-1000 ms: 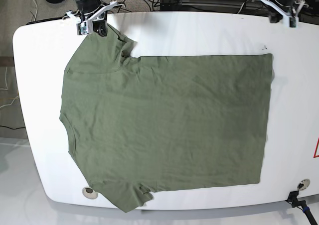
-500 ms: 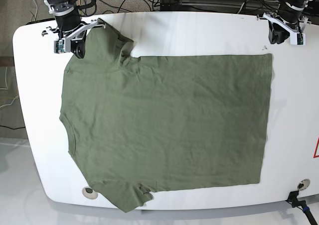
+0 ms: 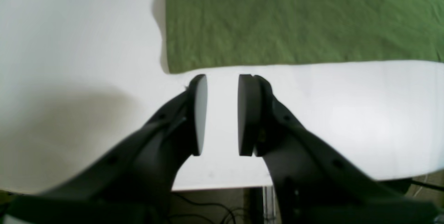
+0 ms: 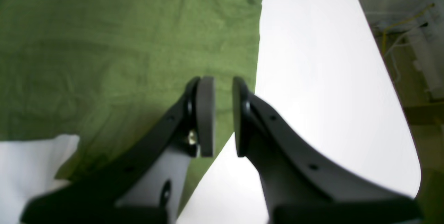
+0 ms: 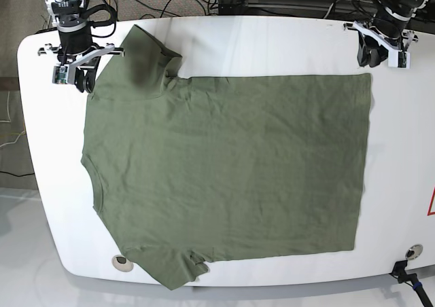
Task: Fold the T-shirt properly
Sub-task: 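Lower both grippers toward the green T-shirt's side edge, then position right gripper at the sleeve, left gripper at the hem corner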
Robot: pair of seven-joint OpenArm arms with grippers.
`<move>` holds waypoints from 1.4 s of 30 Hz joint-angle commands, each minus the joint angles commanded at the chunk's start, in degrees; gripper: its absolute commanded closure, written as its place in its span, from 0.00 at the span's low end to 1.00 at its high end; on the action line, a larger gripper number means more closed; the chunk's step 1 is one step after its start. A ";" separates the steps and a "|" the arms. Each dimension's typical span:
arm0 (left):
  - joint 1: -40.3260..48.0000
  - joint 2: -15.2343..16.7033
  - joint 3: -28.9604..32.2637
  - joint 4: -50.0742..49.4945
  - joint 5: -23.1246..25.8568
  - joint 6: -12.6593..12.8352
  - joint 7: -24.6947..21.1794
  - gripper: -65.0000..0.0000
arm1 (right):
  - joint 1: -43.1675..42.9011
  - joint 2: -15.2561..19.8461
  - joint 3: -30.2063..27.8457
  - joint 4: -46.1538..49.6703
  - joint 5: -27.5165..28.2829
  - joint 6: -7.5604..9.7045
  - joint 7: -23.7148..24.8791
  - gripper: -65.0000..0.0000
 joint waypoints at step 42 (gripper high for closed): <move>-3.07 -0.53 -0.68 -1.83 -1.96 0.56 -1.63 0.74 | 9.49 2.57 5.92 -11.99 14.44 12.73 -9.56 0.70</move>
